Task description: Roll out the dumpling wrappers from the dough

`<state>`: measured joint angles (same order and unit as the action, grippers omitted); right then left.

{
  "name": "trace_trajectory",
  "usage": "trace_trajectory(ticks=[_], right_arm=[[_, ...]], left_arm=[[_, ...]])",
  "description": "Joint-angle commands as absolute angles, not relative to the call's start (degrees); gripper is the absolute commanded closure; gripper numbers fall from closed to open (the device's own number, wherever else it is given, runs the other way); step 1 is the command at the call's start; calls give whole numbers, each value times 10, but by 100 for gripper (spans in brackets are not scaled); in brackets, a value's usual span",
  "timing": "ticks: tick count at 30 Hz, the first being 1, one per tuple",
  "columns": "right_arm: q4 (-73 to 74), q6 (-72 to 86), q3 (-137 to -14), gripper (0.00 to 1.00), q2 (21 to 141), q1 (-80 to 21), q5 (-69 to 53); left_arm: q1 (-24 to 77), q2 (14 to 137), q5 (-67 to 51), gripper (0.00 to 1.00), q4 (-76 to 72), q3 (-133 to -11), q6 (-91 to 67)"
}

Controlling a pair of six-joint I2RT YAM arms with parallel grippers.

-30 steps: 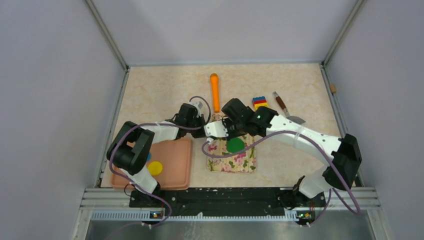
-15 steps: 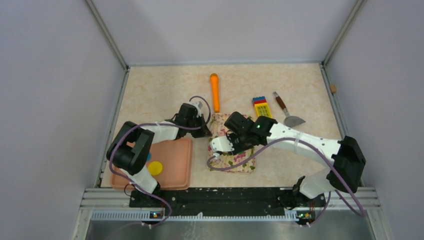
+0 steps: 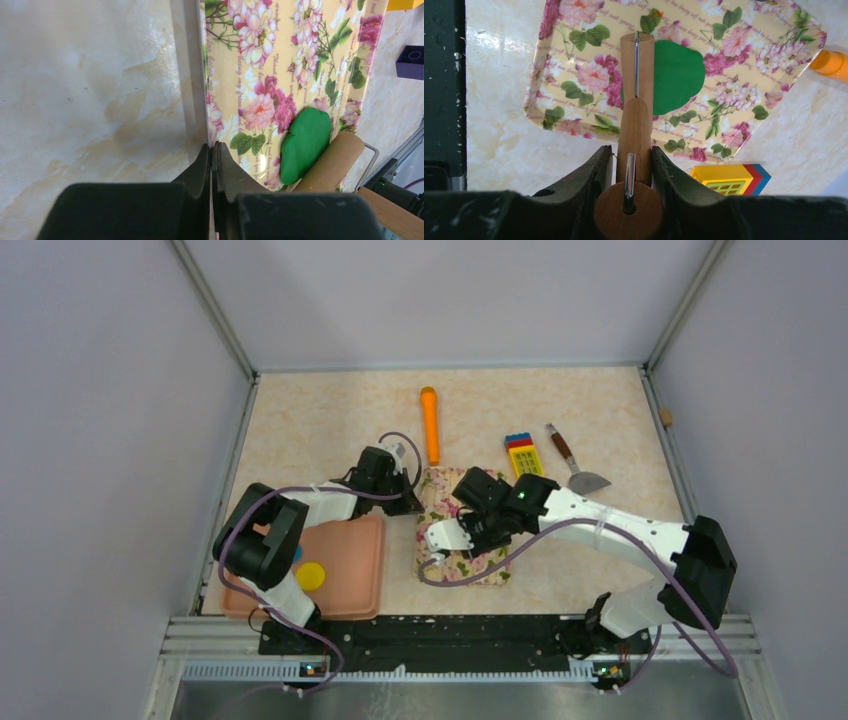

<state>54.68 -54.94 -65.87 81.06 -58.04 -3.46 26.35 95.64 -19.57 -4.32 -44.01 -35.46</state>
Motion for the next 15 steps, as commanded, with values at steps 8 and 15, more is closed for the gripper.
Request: trace_trajectory(ticks=[8,15], right_arm=[[636,-510,-615,100,821,-594,-164],[656,-498,-612,100,809,-594,-186]], left_arm=[[255,941,-176,100,-54,-433,-336],[253,943,-176,100,-54,-431,-337]])
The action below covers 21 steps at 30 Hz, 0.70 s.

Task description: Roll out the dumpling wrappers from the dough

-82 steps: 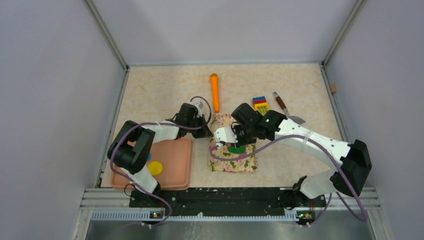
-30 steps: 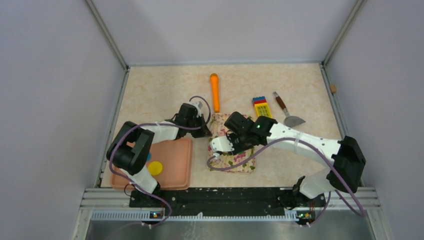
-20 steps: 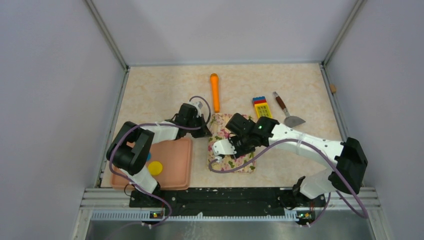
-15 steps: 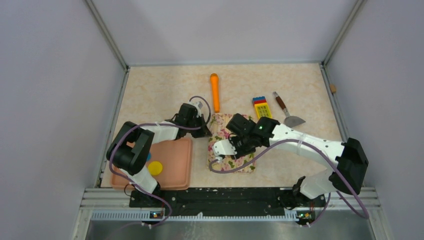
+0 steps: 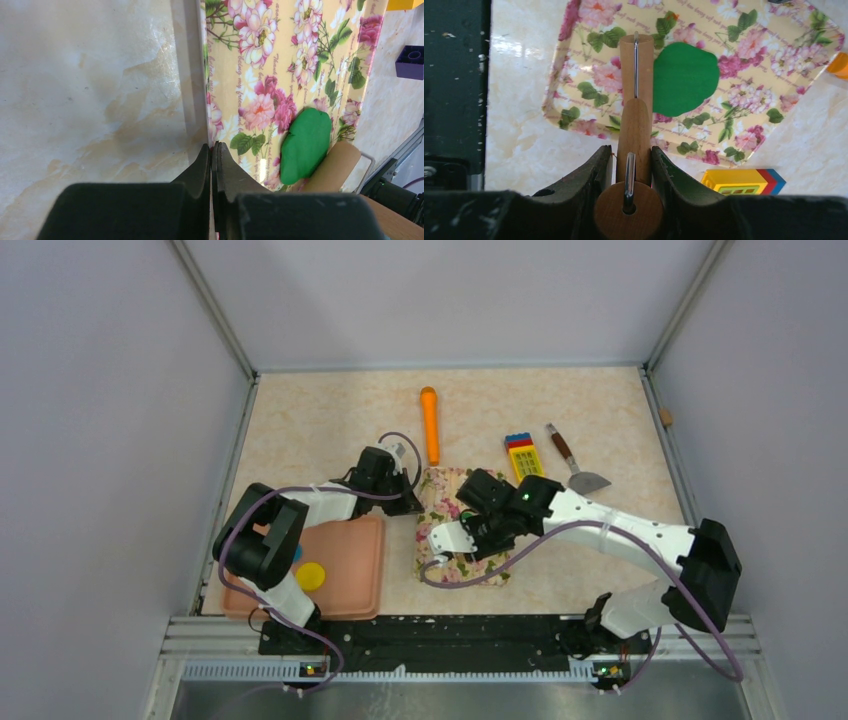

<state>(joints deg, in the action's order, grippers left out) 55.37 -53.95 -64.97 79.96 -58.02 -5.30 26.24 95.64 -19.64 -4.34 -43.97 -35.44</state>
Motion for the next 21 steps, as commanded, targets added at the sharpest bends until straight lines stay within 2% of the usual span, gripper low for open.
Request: trace_trajectory(ticks=[1,8,13,17,19,21], right_arm=[[658,-496,-610,100,806,-594,-188],[665,-486,-613,100,784,-595,-180],[624,-419,-700,100,767,-582,-125],[542,-217,-777,100,765,-463,-169],[511,-101,-780,100,771,-371,-229],[480,-30,-759,100,771,-321,-289]], left_arm=[[253,943,-176,100,-54,-430,-337],[253,944,-177,100,-50,-433,-337],[253,940,-181,100,-48,-433,-334],[253,939,-188,100,-43,-434,-334],[253,939,-189,100,-41,-434,-334],[253,937,-187,100,-40,-433,-335]])
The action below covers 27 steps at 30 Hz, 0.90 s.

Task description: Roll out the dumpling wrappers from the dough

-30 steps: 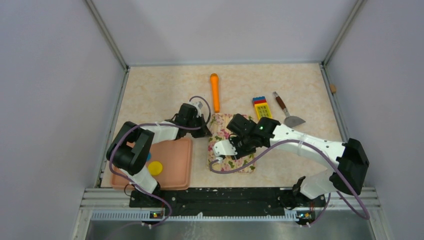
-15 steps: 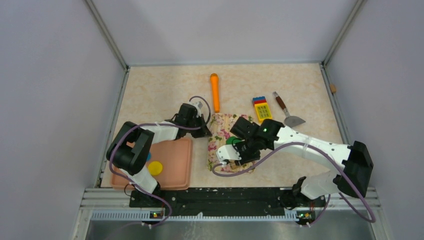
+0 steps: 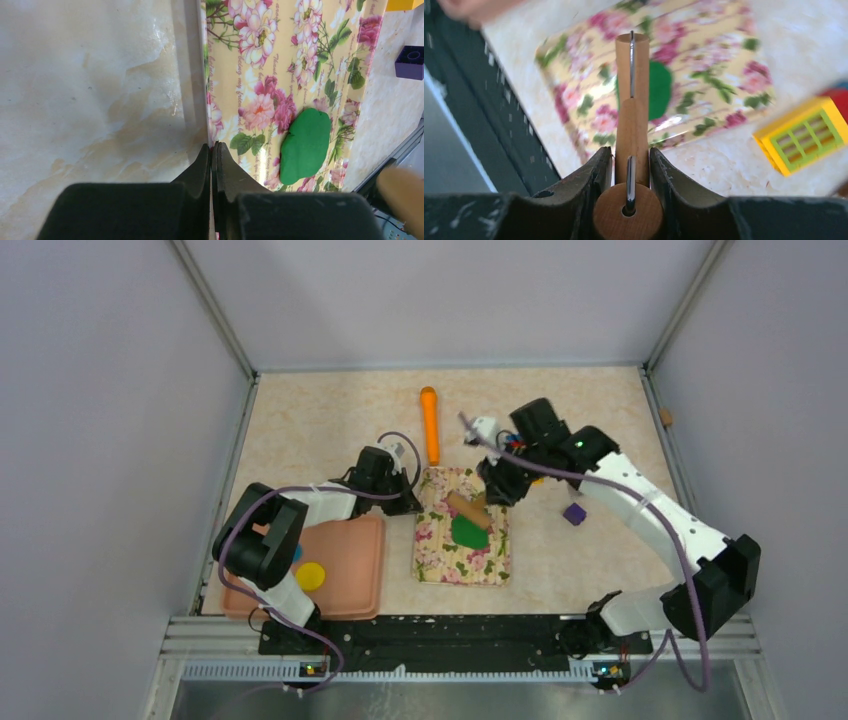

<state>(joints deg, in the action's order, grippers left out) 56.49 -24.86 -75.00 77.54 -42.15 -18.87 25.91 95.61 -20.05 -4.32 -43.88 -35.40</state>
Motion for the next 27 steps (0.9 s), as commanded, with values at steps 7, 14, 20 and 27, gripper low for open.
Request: trace_trajectory(ticks=[7,14,20,27], right_arm=[[405,71,-690,100,795,-272,-347],[376,129,-675,100,837,-238,-338],[371,150,-672,100,877,-228,-301],[387,169,-650,100,941,-229,-205]], left_arm=[[253,932,-186,100,-40,-428,-339],[253,933,-185,100,-44,-426,-343],[253,938,-187,100,-48,-429,-357],[253,942,-187,100,-49,-433,-370]])
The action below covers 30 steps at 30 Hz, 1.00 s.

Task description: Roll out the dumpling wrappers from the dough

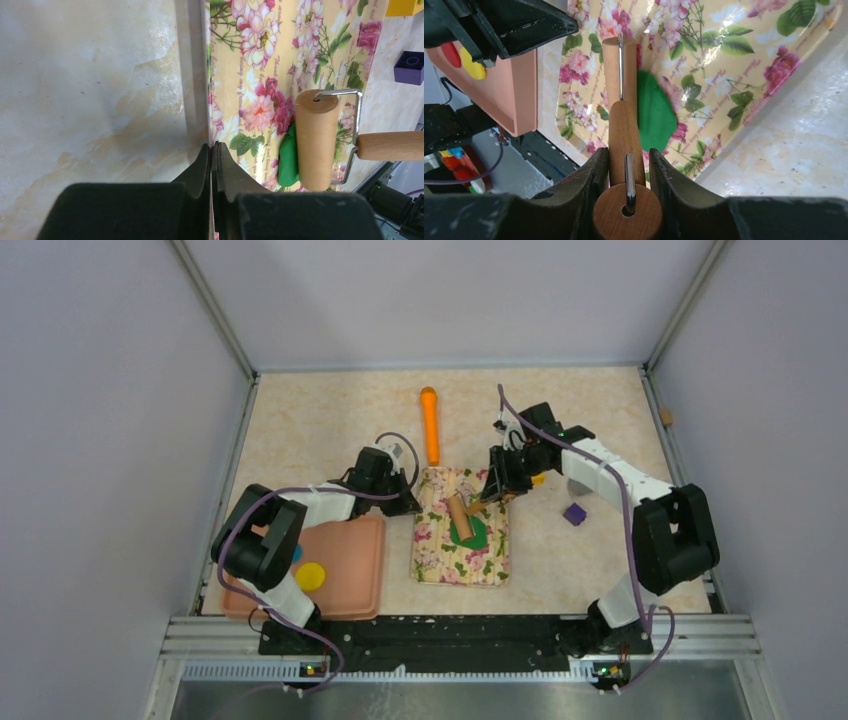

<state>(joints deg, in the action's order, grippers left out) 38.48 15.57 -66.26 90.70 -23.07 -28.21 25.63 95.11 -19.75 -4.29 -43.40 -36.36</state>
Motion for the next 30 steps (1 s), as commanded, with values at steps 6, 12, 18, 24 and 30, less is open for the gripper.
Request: trace_trajectory(ticks=[6,12,18,24,30], right_arm=[[392,170,-657,100,999,-229,-185],[380,177,-687,100,1046,-231,-201],[369,189,-716,100,1069,-248,-225],[370,183,-753,100,1034,-259,-280],[394,122,-809,100,900,-252,-355]], left_arm=[[253,943,-187,100,-51,-437,-374],[251,947,-189,100,-52,-440,-376],[249,952,-189,100,-50,-445,-375],[246,958,-190,100,-49,-450,-373],[246,956,-194,100,-47,-451,-363]])
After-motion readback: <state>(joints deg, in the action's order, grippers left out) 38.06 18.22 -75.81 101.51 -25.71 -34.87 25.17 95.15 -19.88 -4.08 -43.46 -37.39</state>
